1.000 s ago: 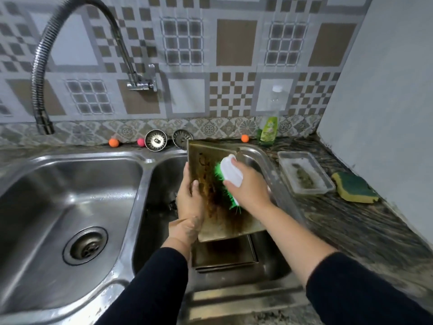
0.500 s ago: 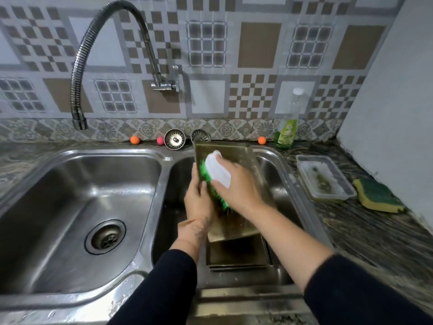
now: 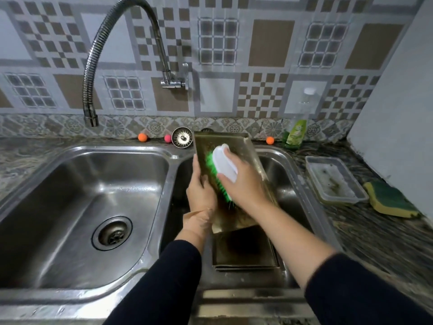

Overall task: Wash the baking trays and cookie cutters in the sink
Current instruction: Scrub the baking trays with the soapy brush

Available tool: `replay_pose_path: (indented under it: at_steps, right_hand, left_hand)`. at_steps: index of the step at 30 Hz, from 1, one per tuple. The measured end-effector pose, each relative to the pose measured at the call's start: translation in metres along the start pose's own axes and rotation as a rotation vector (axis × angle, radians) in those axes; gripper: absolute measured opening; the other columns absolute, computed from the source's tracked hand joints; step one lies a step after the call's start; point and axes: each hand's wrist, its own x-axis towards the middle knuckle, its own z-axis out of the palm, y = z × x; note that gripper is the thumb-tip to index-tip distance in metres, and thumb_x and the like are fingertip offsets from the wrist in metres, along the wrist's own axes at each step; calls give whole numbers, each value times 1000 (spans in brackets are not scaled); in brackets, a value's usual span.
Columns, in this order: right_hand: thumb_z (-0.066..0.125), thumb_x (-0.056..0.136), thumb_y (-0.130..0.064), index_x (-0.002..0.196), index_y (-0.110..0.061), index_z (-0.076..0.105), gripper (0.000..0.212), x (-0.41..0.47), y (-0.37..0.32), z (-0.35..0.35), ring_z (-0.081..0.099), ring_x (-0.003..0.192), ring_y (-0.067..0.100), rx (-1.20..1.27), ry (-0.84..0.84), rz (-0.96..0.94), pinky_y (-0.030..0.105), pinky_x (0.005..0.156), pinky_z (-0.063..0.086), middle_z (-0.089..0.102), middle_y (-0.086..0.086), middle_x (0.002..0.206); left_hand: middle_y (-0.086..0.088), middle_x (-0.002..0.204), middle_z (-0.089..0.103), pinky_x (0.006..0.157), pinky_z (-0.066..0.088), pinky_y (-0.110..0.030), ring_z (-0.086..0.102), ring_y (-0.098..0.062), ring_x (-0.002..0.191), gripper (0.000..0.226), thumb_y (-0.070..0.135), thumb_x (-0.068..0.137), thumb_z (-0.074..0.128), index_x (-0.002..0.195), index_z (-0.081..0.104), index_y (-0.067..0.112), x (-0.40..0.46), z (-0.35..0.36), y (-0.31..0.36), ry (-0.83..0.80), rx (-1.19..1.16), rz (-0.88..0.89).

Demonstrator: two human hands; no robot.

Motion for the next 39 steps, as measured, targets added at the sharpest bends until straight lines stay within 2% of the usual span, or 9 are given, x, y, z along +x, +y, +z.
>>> replay_pose_path:
  at_steps: [5, 13, 18, 21, 23, 27, 30, 35, 39]
  right_hand:
    - [69, 84, -25, 142, -31, 40, 65, -52, 14, 15, 48, 125, 16, 94, 29, -19, 21, 96, 37, 51, -4, 139]
    - [55, 85, -60, 146, -47, 19, 72, 27, -12, -41, 29, 141, 23, 242, -11, 178, 38, 105, 35, 22, -8, 157]
    - [56, 86, -55, 146, -49, 18, 71, 31, -18, -32, 47, 126, 25, 124, 51, 248, 37, 95, 45, 42, 0, 146]
    - [53, 90, -39, 146, -47, 22, 64, 26, -11, -30, 59, 105, 21, 182, 94, 291, 30, 77, 47, 49, -3, 140]
    - [51, 92, -35, 146, -46, 24, 61, 24, -7, -35, 62, 84, 15, 238, 117, 291, 25, 62, 43, 56, -5, 132]
    - [46, 97, -27, 147, -41, 28, 54, 23, -3, -49, 55, 108, 11, 468, 145, 265, 20, 78, 36, 51, -8, 133]
    - [45, 98, -27, 147, -41, 28, 53, 20, 0, -52, 42, 127, 9, 621, 106, 298, 23, 93, 30, 41, -3, 146]
    - [43, 98, -40, 149, -44, 9, 62, 20, 14, -63, 28, 141, 25, 532, 67, 357, 41, 103, 31, 20, -1, 158]
    - [42, 95, -51, 152, -36, 6, 69, 28, 38, -72, 39, 133, 31, 116, 143, 402, 41, 99, 38, 29, 6, 155]
  left_hand:
    - [24, 118, 40, 80, 29, 5, 36, 26, 95, 66, -5, 95, 33, 149, 27, 33, 3, -13, 7, 47, 88, 14]
    - [-2, 75, 63, 61, 51, -35, 58, -19, 64, 80, 7, 91, 41, 145, 4, 53, -25, -6, 16, -179, 665, 261]
    - [-2, 75, 65, 39, 37, -26, 55, -23, 44, 82, 4, 84, 54, 149, 13, 32, -50, 9, 14, -141, 835, 437]
    - [0, 98, 69, 51, 42, -30, 65, -26, 69, 70, 25, 92, 47, 150, 10, 38, -51, 6, 7, -243, 817, 458]
    - [8, 122, 63, 74, 50, -33, 64, -19, 101, 60, 48, 94, 35, 149, 12, 44, -46, -4, -4, -308, 708, 427]
    - [-3, 153, 32, 110, 32, -38, 37, -24, 137, 59, 55, 97, 24, 150, 3, 41, -16, -15, -24, -378, 546, 86]
    - [-11, 154, 30, 112, 27, -41, 38, -30, 136, 68, 62, 94, 25, 149, -8, 42, -3, -19, -29, -383, 460, -138]
    - [1, 137, 55, 109, 39, -38, 51, -15, 126, 77, 50, 87, 59, 148, 11, 48, -2, -20, -27, -273, 123, -74]
    - [9, 136, 53, 100, 40, -10, 51, 0, 120, 69, 33, 89, 65, 148, 30, 32, 4, -15, -16, -266, 43, 50]
